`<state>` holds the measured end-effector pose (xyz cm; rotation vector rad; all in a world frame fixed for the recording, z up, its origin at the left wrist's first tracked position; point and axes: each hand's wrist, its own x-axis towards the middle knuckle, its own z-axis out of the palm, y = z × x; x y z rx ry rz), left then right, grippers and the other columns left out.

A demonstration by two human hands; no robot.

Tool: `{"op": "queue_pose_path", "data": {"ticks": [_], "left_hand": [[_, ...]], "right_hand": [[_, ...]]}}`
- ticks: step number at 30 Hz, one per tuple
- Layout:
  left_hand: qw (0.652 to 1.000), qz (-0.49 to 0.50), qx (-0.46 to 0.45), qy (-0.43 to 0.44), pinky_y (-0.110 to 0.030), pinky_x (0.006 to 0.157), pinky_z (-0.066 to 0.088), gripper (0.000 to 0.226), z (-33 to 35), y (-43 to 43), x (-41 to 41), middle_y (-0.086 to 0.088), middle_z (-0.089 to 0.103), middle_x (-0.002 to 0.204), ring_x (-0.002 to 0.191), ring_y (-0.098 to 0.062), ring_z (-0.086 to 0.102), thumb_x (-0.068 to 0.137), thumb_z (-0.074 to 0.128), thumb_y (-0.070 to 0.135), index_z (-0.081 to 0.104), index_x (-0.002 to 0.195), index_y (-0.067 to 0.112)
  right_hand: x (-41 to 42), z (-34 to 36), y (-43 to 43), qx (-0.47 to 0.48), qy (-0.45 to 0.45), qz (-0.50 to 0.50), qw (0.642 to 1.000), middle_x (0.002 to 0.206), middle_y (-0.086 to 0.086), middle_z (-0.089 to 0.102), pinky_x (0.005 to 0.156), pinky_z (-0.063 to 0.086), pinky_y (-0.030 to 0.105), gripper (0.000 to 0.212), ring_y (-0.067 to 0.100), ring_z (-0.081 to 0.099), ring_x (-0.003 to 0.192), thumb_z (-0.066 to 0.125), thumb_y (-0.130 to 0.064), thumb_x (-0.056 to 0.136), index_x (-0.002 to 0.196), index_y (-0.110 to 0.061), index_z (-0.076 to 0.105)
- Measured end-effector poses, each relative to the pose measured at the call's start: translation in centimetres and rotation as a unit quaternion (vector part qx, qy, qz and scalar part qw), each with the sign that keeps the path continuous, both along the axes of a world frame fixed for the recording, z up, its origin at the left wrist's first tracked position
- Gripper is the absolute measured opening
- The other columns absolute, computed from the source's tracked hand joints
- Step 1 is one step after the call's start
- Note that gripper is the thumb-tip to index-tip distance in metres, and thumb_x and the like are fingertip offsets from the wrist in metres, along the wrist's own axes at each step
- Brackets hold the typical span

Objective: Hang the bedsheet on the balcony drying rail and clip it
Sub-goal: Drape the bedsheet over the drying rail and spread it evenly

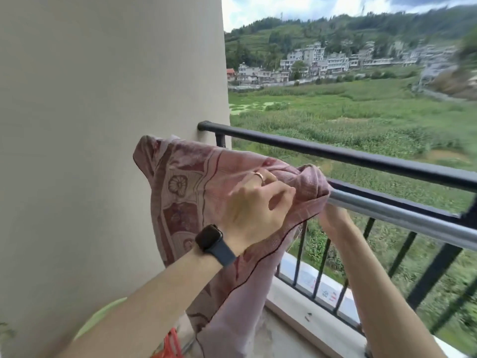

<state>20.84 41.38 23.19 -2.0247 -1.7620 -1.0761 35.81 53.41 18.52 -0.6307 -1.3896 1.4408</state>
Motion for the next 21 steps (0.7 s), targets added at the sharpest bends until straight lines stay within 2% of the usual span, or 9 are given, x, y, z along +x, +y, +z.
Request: {"op": "queue_pose_path", "data": {"ticks": [2, 4, 6, 9, 12, 15, 16, 18, 21], "left_hand": [[0.989, 0.054, 0.122, 0.061, -0.033, 0.090, 0.046, 0.038, -0.2, 0.1, 0.3, 0.003, 0.058, 0.123, 0.111, -0.015, 0.052, 0.091, 0.055, 0.048, 0.065, 0.123, 0.031], [0.986, 0.044, 0.068, 0.147, -0.045, 0.108, 0.033, 0.054, -0.1, 1.9, -0.9, -0.001, 0.045, 0.146, 0.134, -0.021, 0.040, 0.091, 0.049, 0.054, 0.050, 0.141, 0.033], [0.981, 0.013, -0.007, 0.196, -0.055, 0.113, 0.026, 0.061, -0.5, 3.3, -1.0, -0.004, 0.039, 0.153, 0.143, -0.026, 0.031, 0.088, 0.049, 0.051, 0.041, 0.146, 0.037], [0.988, -0.006, 0.010, 0.155, -0.056, 0.114, 0.025, 0.062, -2.8, 3.6, -0.8, -0.006, 0.040, 0.153, 0.144, -0.028, 0.032, 0.087, 0.052, 0.045, 0.041, 0.147, 0.034], [0.992, -0.031, 0.076, 0.093, -0.052, 0.114, 0.027, 0.059, -4.5, 2.2, -1.1, -0.004, 0.039, 0.154, 0.146, -0.026, 0.029, 0.091, 0.054, 0.041, 0.041, 0.148, 0.034], [0.990, -0.085, 0.081, 0.084, -0.051, 0.117, 0.024, 0.063, -3.9, 1.2, -1.7, -0.005, 0.041, 0.152, 0.144, -0.025, 0.030, 0.088, 0.060, 0.050, 0.045, 0.146, 0.031], [0.988, -0.094, 0.076, 0.101, -0.052, 0.118, 0.021, 0.064, -3.5, 0.8, -2.1, -0.005, 0.039, 0.153, 0.145, -0.024, 0.029, 0.088, 0.061, 0.052, 0.044, 0.146, 0.031], [0.986, -0.101, 0.065, 0.113, -0.053, 0.118, 0.022, 0.062, -2.9, 0.3, -3.4, -0.003, 0.037, 0.154, 0.145, -0.021, 0.028, 0.089, 0.059, 0.048, 0.043, 0.147, 0.030], [0.995, -0.073, 0.034, 0.051, -0.049, 0.108, 0.040, 0.057, -2.7, 0.4, -6.8, 0.003, 0.038, 0.152, 0.139, -0.019, 0.035, 0.090, 0.056, 0.039, 0.042, 0.145, 0.033]], "right_hand": [[0.8, -1.6, -2.4, -0.043, -0.003, -0.057, 0.997, 0.112, -0.012, 0.071, 0.103, 0.043, 0.050, 0.049, 0.020, 0.060, 0.119, 0.057, -0.067, 0.078, 0.110, -0.031, 0.068], [-0.3, -1.5, -4.4, -0.054, 0.009, -0.079, 0.995, 0.107, -0.017, 0.073, 0.097, 0.045, 0.044, 0.027, 0.011, 0.061, 0.113, 0.049, -0.049, 0.093, 0.105, -0.035, 0.069], [-1.3, 0.1, -6.6, -0.104, 0.033, -0.098, 0.989, 0.097, -0.013, 0.074, 0.089, 0.049, 0.039, 0.030, 0.014, 0.064, 0.103, 0.045, -0.030, 0.101, 0.092, -0.033, 0.073], [-1.8, 1.7, -8.5, -0.149, 0.051, -0.101, 0.982, 0.087, 0.006, 0.075, 0.080, 0.055, 0.038, 0.031, 0.027, 0.070, 0.089, 0.046, -0.014, 0.099, 0.087, -0.015, 0.075], [-1.9, 3.4, -11.0, -0.009, -0.100, -0.174, 0.980, 0.080, -0.001, 0.077, 0.073, 0.059, 0.037, 0.036, 0.018, 0.074, 0.076, 0.050, -0.038, 0.102, 0.087, -0.017, 0.075], [-0.9, 3.0, -12.1, 0.197, -0.238, -0.403, 0.862, 0.086, -0.006, 0.073, 0.070, 0.056, 0.038, 0.027, 0.015, 0.067, 0.076, 0.050, -0.039, 0.102, 0.097, -0.023, 0.071], [-0.5, 2.7, -12.4, 0.207, -0.231, -0.444, 0.840, 0.091, -0.005, 0.070, 0.071, 0.054, 0.035, 0.024, 0.015, 0.065, 0.080, 0.050, -0.037, 0.102, 0.102, -0.021, 0.067], [0.3, 1.2, -12.9, 0.170, -0.229, -0.469, 0.836, 0.098, 0.000, 0.064, 0.072, 0.051, 0.030, 0.017, 0.017, 0.061, 0.086, 0.051, -0.031, 0.102, 0.106, -0.016, 0.060], [-0.4, -0.6, -14.1, 0.155, -0.257, -0.482, 0.823, 0.113, 0.009, 0.053, 0.089, 0.045, 0.025, 0.029, 0.016, 0.050, 0.100, 0.062, -0.016, 0.093, 0.118, -0.006, 0.053]]}}
